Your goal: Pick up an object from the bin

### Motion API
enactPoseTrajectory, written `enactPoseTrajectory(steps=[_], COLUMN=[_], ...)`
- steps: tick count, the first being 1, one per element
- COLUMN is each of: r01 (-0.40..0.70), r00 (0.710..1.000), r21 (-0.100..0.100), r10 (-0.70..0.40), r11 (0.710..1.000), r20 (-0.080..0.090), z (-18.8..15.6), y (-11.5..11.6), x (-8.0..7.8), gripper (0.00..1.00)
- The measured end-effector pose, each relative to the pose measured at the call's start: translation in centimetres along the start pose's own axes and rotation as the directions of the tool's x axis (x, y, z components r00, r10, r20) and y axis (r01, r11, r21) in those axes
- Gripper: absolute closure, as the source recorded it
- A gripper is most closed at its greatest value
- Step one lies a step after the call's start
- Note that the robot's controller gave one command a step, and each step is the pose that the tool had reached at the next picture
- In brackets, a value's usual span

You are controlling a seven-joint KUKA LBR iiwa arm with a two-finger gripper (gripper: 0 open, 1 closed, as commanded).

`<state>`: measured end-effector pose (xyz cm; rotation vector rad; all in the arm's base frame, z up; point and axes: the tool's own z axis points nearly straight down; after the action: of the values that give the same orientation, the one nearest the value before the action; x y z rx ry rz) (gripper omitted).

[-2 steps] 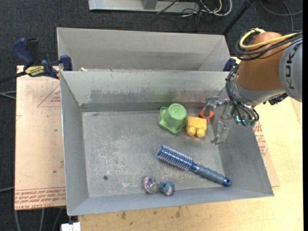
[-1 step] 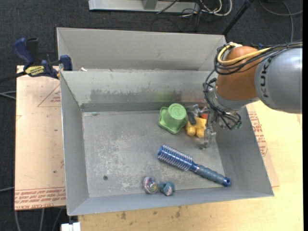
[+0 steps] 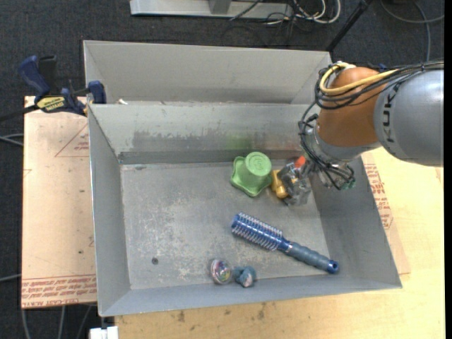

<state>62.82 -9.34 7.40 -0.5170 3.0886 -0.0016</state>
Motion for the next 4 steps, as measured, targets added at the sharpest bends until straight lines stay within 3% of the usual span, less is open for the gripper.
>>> enactPoseTrajectory(steps=[1,2,3,4], r01=[0.001,0.025,0.341,0.559], r00=[1.0,1.0,0.94,0.828], r21=[-0.001,-0.008,0.002,0.025], r10=[-0.001,-0.025,-0.341,-0.56], r11=[1.0,1.0,0.94,0.829], r20=[-0.004,-0.01,0.008,0.03], z=[0.2,0.1,-1.0,-0.6], y=[0.0,11.8,17.3,17.6], x=[0.1,2.7,6.6,8.2], gripper=[0.0,0.0,0.0,0.0])
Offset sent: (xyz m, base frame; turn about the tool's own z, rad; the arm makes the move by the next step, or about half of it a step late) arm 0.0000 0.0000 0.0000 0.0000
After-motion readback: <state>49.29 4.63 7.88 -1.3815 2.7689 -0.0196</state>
